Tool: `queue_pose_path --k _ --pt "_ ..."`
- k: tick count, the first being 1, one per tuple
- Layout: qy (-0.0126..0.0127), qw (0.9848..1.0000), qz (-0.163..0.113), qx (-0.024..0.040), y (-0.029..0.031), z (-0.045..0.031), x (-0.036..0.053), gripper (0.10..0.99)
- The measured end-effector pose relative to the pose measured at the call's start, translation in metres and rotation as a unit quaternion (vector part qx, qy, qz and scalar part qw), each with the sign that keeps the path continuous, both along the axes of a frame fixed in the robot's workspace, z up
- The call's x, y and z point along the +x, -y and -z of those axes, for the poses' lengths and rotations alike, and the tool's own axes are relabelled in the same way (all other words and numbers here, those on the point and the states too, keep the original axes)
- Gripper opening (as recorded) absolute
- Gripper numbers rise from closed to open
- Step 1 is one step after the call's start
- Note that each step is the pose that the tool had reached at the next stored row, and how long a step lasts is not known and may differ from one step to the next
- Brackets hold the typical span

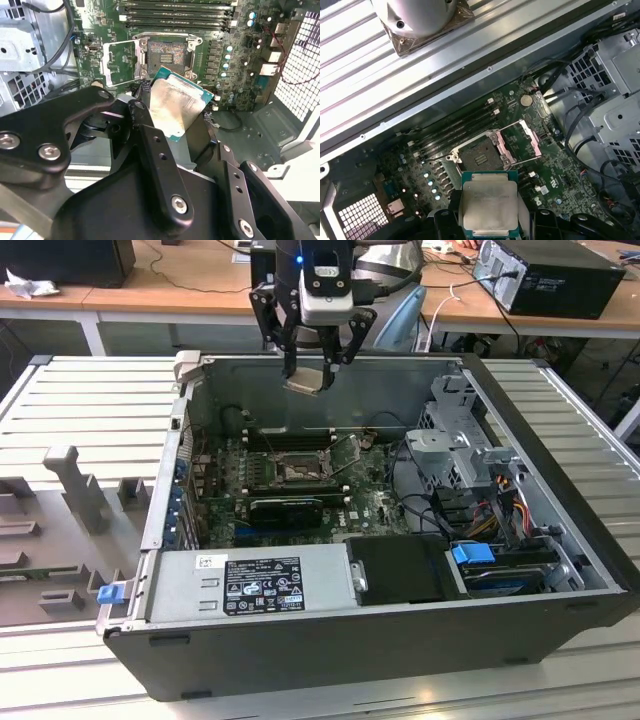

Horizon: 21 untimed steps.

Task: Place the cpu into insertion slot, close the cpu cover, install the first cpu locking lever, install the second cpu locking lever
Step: 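Place the cpu into insertion slot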

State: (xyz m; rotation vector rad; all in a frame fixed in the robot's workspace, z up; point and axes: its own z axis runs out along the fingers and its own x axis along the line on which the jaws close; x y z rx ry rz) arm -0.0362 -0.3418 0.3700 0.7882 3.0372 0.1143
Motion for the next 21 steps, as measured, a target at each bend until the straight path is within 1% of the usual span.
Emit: queue_pose_path --k 4,6,8,14,21 --pt "0.0 0.9998 0.018 0.0 0.0 0.0 0.0 0.529" --pt "0.0 0.9995 0.03 0.0 0.0 0.0 0.0 0.529" --pt "0.0 0.9994 0.036 0.0 0.0 0.0 0.0 0.529" --pt "0.0 0.9984 0.057 0.0 0.0 0.0 0.0 0.529" --pt "0.0 0.9966 0.082 0.0 0.0 0.0001 0.0 0.529"
